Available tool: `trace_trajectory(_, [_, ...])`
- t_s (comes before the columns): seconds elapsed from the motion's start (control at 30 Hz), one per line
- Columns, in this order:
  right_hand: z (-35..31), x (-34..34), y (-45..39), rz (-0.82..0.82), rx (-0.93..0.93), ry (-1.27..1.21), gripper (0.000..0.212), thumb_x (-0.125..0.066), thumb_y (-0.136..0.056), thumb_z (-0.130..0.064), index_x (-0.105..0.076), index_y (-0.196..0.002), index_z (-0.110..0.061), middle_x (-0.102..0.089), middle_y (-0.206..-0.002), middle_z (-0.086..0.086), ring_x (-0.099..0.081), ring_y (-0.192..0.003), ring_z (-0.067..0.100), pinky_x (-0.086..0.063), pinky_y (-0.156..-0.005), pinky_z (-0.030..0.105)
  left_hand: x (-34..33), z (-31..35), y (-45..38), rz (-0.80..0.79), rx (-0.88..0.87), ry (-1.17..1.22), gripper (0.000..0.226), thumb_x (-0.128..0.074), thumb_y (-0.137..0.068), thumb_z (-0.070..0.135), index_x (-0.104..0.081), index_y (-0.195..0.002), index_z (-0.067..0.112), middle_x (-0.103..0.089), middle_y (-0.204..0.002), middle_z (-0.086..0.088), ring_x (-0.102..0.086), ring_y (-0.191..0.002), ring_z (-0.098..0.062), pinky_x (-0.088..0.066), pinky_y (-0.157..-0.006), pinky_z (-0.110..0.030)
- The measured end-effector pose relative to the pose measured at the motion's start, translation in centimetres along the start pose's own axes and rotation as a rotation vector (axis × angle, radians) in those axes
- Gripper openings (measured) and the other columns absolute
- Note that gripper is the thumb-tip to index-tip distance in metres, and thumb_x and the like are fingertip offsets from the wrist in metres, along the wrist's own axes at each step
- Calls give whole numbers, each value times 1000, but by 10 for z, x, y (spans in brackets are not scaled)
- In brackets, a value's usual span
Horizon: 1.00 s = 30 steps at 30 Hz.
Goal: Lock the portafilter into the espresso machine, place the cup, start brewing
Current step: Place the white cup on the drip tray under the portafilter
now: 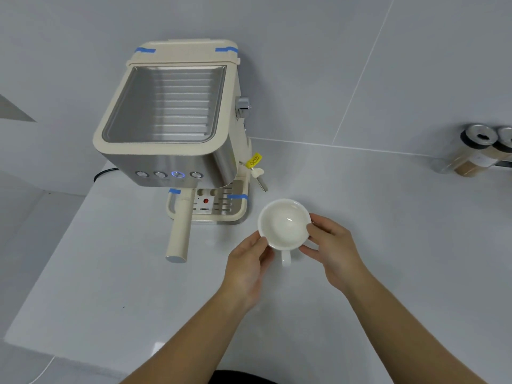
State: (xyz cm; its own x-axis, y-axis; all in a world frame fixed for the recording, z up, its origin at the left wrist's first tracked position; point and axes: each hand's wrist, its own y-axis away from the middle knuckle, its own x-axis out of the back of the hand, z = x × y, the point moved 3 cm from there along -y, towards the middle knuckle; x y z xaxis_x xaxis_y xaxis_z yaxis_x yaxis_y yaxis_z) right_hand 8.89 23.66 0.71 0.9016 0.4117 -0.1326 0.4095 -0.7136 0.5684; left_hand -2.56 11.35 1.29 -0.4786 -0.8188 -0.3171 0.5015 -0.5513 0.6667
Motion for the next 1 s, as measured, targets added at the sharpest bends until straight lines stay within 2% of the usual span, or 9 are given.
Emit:
trace_trajectory(0.23, [2, -46, 12, -164, -11, 68, 42, -51, -92, -1, -72, -120, -24, -73, -117, -2, -68, -108, 19, -60, -80, 33, 30, 0, 23, 128, -109, 152, 24, -61, -97, 12, -73, -117, 12, -79, -110, 0, -73, -105, -12, -55, -93, -28])
trace_trajectory(0.33, [5, -63, 9, -154, -8, 99, 32, -55, -90, -2, -68, -115, -19, -70, -115, 3, -67, -108, 22, -60, -84, 37, 39, 1, 26, 193, -150, 221, 24, -62, -97, 11, -73, -119, 11, -79, -111, 0, -73, -106, -13, -56, -88, -25])
trace_trajectory(0.47, [9, -81, 0, -165, 39, 126, 23, -58, -90, -6, -67, -108, -18, -70, -113, 4, -68, -108, 22, -59, -88, 38, 40, 6, 23, 233, -216, 279, 27, -61, -97, 10, -71, -122, 12, -77, -117, 0, -71, -112, -14, -54, -95, -27])
trace_trajectory(0.6, [9, -101, -7, -232, 102, 146, 38, -54, -89, -5, -70, -118, -23, -71, -118, -1, -68, -109, 15, -57, -89, 31, 38, 10, 11, 270, -269, 320, 30, -60, -98, 10, -70, -125, 17, -75, -121, 0, -68, -117, -15, -51, -102, -30])
trace_trajectory(0.73, [8, -116, -23, -261, 151, 189, 45, -51, -86, -8, -71, -120, -30, -74, -114, -4, -69, -108, 16, -56, -96, 38, 36, 15, -9, 310, -325, 301, 31, -61, -96, 12, -69, -126, 17, -73, -124, -4, -68, -118, -16, -50, -105, -32])
trace_trajectory(0.83, [7, -125, -34, -251, 180, 184, 37, -52, -88, -10, -71, -113, -30, -75, -112, -2, -69, -108, 19, -55, -97, 41, 32, 20, -19, 361, -356, 315, 31, -61, -98, 14, -67, -128, 19, -74, -123, 1, -69, -114, -12, -51, -98, -26])
trace_trajectory(0.9, [6, -130, -43, -229, 184, 173, 24, -55, -92, -12, -66, -105, -30, -74, -103, -3, -70, -101, 19, -55, -96, 43, 31, 24, -25, 401, -371, 320, 32, -58, -98, 14, -67, -129, 20, -74, -122, 5, -69, -111, -8, -50, -92, -21])
trace_trajectory(1.0, [2, -138, -53, -212, 191, 169, 19, -55, -93, -11, -62, -98, -27, -72, -91, -4, -68, -85, 17, -57, -84, 38, 29, 31, -33, 433, -391, 294, 33, -57, -97, 15, -68, -128, 22, -74, -121, 6, -68, -112, -9, -51, -96, -24])
